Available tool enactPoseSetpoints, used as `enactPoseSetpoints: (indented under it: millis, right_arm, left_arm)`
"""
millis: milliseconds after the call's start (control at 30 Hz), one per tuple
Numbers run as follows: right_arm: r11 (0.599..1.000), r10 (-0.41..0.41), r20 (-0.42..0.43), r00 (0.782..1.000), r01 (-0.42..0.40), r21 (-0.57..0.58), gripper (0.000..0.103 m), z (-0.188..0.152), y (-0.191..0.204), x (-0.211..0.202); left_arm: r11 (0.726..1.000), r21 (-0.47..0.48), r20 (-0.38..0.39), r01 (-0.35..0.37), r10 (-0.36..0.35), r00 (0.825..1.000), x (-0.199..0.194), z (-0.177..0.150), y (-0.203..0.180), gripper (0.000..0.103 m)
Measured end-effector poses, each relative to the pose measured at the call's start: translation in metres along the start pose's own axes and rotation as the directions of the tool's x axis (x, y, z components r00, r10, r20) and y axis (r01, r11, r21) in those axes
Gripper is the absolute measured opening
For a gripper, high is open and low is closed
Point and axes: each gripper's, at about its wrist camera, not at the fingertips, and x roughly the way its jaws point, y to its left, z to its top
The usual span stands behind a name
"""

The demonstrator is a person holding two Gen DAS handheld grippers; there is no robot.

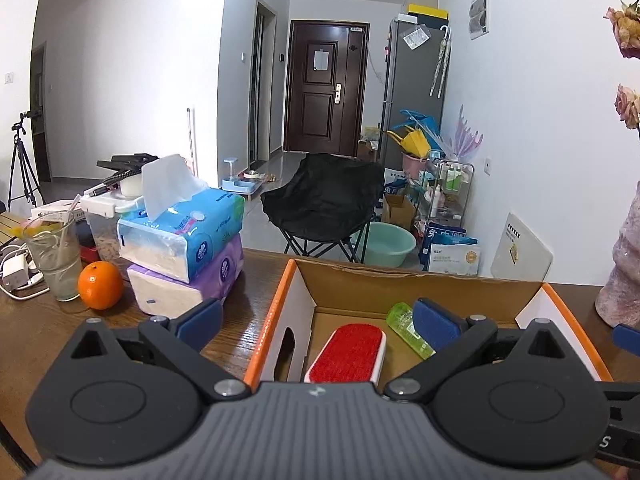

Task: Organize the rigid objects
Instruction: 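Withdraw both tools from the box toward the white spray bottle and translucent box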

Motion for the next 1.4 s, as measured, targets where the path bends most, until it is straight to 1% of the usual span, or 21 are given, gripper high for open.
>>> enactPoseSetpoints:
  millis: [233,400,633,733,833,1000,1100,1200,1400]
  right_arm:
    - [1.000,-0.013,0.015,1.000,0.013,0.018,0.103,-0.001,-0.006,-0.013]
    - [0.999,-0.024,0.020,1.000,0.024,0.031,0.103,-0.007,-0.009,-0.031]
    - [0.999,-0.031,0.032,0.999,0.030,0.032,0.103,-0.016,-0.008,-0.059]
    - [0.999,-0.035,0.037,0.999,0.034,0.025,0.103,-0.020,-0.009,-0.072]
    - [0.998,-0.041,0.031,0.999,0.040,0.039,0.103,-0.026,-0.012,-0.085]
    - [0.998,-0.055,0.029,0.998,0.054,0.027,0.103,-0.037,-0.011,-0.108]
    - [0.998,-0.054,0.021,0.998,0.053,0.032,0.103,-0.044,-0.010,-0.120]
    - [0.998,-0.059,0.021,0.998,0.059,0.018,0.103,-0.051,-0.006,-0.133]
    - [0.999,-0.049,0.017,0.999,0.048,0.014,0.103,-0.065,-0.005,-0.162]
  left_arm:
    - [1.000,-0.003,-0.006,0.003,-0.003,1.000,-0.011,-0.005,0.001,0.103]
    - [1.000,-0.013,-0.018,0.011,-0.011,1.000,-0.024,-0.011,0.004,0.103]
    - [1.000,-0.011,-0.018,0.023,-0.023,1.000,-0.050,-0.023,0.008,0.103]
    - [1.000,-0.016,-0.003,0.021,-0.021,1.000,-0.063,-0.026,0.013,0.103]
    - [0.999,-0.025,-0.008,0.034,-0.034,0.999,-0.074,-0.030,0.019,0.103]
    - [0.999,-0.013,0.006,0.040,-0.039,0.999,-0.095,-0.039,0.024,0.103]
    - [0.999,-0.017,-0.009,0.052,-0.052,0.999,-0.104,-0.044,0.028,0.103]
    - [0.999,-0.012,0.001,0.044,-0.044,0.999,-0.118,-0.048,0.031,0.103]
    - [0.999,-0.018,-0.014,0.042,-0.042,0.999,-0.142,-0.060,0.044,0.103]
